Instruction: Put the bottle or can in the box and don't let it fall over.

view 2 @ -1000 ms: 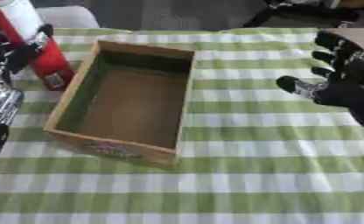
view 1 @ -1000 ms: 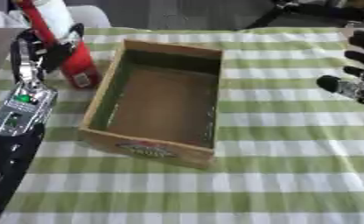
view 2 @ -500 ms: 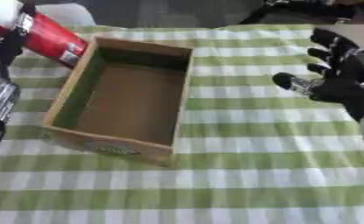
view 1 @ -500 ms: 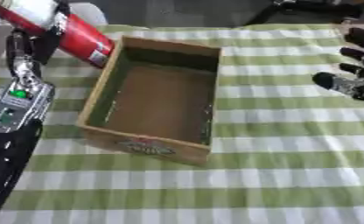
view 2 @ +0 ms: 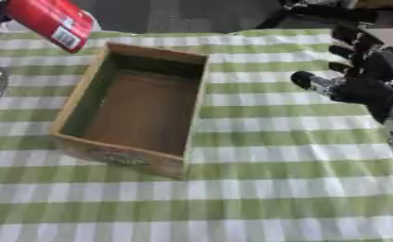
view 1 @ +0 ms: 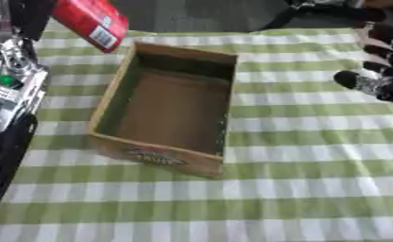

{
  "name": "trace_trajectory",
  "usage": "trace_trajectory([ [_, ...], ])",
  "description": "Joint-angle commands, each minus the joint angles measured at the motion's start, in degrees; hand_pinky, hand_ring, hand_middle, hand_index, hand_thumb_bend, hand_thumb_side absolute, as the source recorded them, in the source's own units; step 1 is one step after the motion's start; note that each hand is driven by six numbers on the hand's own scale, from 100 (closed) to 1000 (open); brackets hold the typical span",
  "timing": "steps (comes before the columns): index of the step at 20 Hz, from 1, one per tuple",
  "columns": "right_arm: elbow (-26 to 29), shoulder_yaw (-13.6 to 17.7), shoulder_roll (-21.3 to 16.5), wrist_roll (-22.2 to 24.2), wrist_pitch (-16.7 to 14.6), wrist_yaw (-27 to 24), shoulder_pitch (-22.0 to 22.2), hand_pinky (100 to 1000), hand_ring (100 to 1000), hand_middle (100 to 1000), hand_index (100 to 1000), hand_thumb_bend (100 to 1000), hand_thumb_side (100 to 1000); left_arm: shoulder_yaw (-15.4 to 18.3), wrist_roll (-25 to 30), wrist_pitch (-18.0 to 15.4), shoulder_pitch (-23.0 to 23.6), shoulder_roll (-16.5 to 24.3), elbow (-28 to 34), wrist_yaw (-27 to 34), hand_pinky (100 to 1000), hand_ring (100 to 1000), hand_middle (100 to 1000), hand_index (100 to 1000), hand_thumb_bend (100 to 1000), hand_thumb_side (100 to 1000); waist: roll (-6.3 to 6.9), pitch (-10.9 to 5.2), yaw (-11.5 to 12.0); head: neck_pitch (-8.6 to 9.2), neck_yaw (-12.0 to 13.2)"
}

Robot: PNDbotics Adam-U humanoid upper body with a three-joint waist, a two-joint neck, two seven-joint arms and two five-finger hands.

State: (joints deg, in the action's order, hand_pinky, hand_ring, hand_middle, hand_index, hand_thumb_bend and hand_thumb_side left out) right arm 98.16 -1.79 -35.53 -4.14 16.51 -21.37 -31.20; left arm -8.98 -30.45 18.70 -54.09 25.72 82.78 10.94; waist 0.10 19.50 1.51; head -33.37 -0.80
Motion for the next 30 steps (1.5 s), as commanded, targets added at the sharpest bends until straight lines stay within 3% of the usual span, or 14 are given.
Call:
trace_trajectory([
  [1,0.5,0.6,-1.1,0.1,0.0,0.7,-0.8,958,1000,995,968,664,100,-1.3,1.4,2.6,-0.5,2.0,6.8,-0.4,794,744,621,521,100,623,0.05,-2.01,0.1,-0.46,-0.5],
  [6,0.3,0.7,-1.0,0.1,0.1,1.0,-0.9,959,1000,994,967,663,100,-4.2,5.0,6.9,0.5,1.5,12.8,-0.6,794,743,623,519,100,602,0.21,-2.80,0.3,-0.89,-0.8],
  [12,0.3,0.8,-0.9,-0.2,0.1,1.0,-0.9,961,1000,994,966,663,100,-6.8,7.2,9.6,1.8,0.0,15.9,-0.5,793,739,620,517,100,590,0.30,-3.24,0.3,-1.06,-1.0],
  [24,0.3,1.2,-0.7,-0.7,0.3,0.8,-1.1,962,1000,993,964,662,100,-12.0,11.8,9.5,5.4,-3.1,16.5,-4.9,795,739,621,524,100,546,0.52,-3.19,0.5,-0.74,-1.3],
  [30,0.5,1.1,-0.5,-0.7,0.5,0.4,-1.3,962,1000,992,962,656,100,-14.5,14.0,8.7,6.4,-4.8,12.5,-8.1,800,742,627,523,100,441,0.67,-2.92,0.3,0.34,-0.9],
])
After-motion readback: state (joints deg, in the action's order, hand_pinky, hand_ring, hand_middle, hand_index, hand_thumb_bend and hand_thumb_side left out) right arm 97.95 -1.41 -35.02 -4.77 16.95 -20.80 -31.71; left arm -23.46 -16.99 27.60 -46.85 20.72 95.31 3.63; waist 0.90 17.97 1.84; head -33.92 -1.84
